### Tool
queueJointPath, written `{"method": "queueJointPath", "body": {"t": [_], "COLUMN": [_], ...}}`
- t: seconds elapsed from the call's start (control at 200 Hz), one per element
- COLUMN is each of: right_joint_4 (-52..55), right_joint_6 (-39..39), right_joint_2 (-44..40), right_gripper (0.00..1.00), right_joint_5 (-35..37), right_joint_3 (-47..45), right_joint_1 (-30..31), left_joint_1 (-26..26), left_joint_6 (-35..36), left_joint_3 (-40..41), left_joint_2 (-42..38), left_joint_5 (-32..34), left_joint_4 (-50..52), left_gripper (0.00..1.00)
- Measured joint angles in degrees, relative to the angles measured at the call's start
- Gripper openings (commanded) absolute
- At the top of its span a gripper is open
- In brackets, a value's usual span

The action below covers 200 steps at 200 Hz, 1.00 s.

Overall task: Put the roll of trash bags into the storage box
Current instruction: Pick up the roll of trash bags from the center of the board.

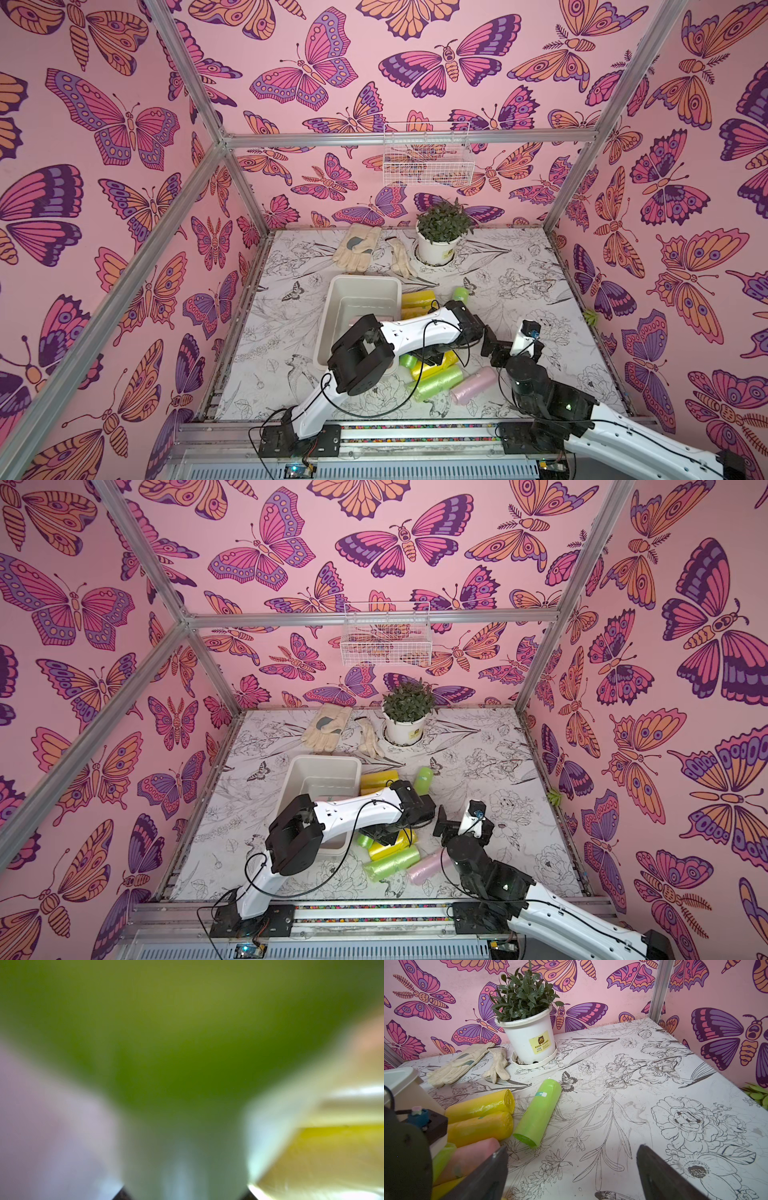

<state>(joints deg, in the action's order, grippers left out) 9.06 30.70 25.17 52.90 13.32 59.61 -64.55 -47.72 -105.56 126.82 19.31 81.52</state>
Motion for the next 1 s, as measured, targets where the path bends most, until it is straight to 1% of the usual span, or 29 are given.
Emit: {"method": "queueJointPath", "body": {"t": [0.035,0.07,0.245,0.381,0.661,0.851,1.002], "right_joint_4": [0.00,0.00,0.00,0.00,0.00,0.00,0.00], "right_joint_6": [0.00,0.00,-0.02,0.00,0.02,0.26,0.46], "right_joint_2": [0.00,0.00,0.00,0.00,0.00,0.00,0.00], "right_gripper": [0.99,0.99,0.99,0.99,0.99,0.99,0.99], "right_joint_5": [0.00,0.00,0.00,0.00,0.00,0.00,0.00], "right_joint_3": [0.00,0.00,0.00,0.00,0.00,0.00,0.00], "right_joint_1": [0.00,0.00,0.00,-0.02,-0.02,-0.02,-0.02], "left_joint_1": [-0.02,-0.07,-0.52,-0.72,-0.46,0.09,0.46], "left_joint_6": [0.44,0.92,4.57,9.68,25.57,38.29,47.08], "left_joint_3": [0.00,0.00,-0.68,-2.21,-6.82,-6.38,-2.93], "left_joint_2": [-0.44,-0.92,-4.74,-8.87,-17.25,-22.69,-27.43], "left_joint_5": [0.00,0.00,0.00,-0.15,0.02,1.60,1.42], "left_joint_4": [-0.59,-1.14,-2.54,-2.45,-2.16,-2.01,-2.05], "left_gripper": [0.08,0.00,0.00,0.00,0.00,0.00,0.00]}}
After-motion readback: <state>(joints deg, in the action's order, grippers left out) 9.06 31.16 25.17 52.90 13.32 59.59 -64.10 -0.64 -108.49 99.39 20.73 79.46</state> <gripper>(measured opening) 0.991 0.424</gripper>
